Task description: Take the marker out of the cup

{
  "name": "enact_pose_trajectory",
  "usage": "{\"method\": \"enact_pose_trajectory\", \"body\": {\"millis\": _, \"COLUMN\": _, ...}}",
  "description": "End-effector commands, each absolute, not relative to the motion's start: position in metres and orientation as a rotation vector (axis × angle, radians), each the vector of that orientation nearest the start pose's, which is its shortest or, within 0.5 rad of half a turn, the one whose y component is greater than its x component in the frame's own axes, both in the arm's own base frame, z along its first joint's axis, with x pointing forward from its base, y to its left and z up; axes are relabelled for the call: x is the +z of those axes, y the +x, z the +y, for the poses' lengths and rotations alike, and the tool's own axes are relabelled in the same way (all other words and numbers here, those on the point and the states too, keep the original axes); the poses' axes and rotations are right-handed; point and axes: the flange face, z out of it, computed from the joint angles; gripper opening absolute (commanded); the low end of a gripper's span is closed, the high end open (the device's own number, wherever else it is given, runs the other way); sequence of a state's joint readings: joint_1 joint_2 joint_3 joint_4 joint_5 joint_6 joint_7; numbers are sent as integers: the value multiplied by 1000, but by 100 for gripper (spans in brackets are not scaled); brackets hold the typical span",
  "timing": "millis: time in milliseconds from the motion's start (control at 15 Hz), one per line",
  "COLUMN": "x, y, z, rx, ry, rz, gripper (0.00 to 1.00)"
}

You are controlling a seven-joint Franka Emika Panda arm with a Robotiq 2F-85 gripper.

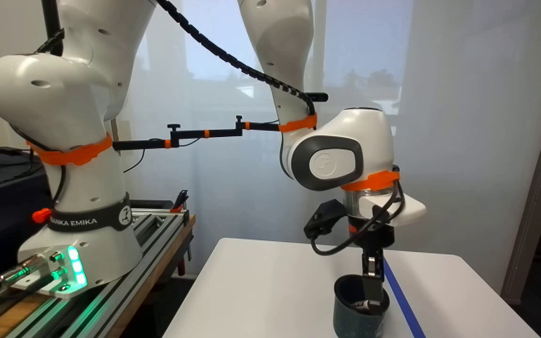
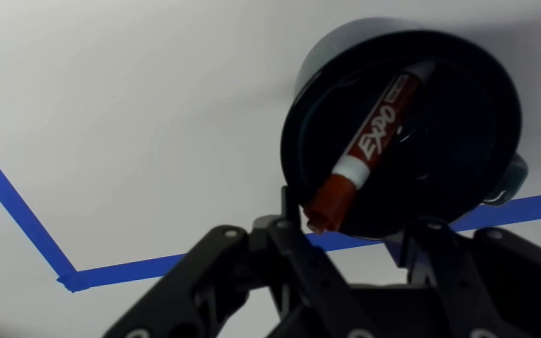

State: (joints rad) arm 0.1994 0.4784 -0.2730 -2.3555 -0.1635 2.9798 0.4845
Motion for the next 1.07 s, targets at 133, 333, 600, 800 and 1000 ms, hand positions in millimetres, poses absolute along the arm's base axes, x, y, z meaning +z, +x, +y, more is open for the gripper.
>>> {"method": "enact_pose_trajectory", "body": {"millis": 133, "x": 151, "y": 520, "z": -32, "rx": -327, "ry": -3202, "rz": 575, "gripper": 12}}
{"method": "enact_pose_trajectory", "body": {"millis": 333, "x": 156, "y": 522, "z": -31, "rx": -356, "ry": -3200, "rz": 567, "gripper": 5}}
{"method": "enact_pose_trajectory", "body": {"millis": 600, "x": 161, "y": 521, "z": -28, "rx": -367, "ry": -3200, "rz": 561, "gripper": 5}}
{"method": "enact_pose_trajectory", "body": {"millis": 800, "x": 167, "y": 520, "z": -25, "rx": -372, "ry": -3201, "rz": 558, "gripper": 5}}
{"method": "enact_pose_trajectory", "body": {"millis": 1000, "x": 180, "y": 520, "z": -18, "rx": -398, "ry": -3200, "rz": 549, "gripper": 5}}
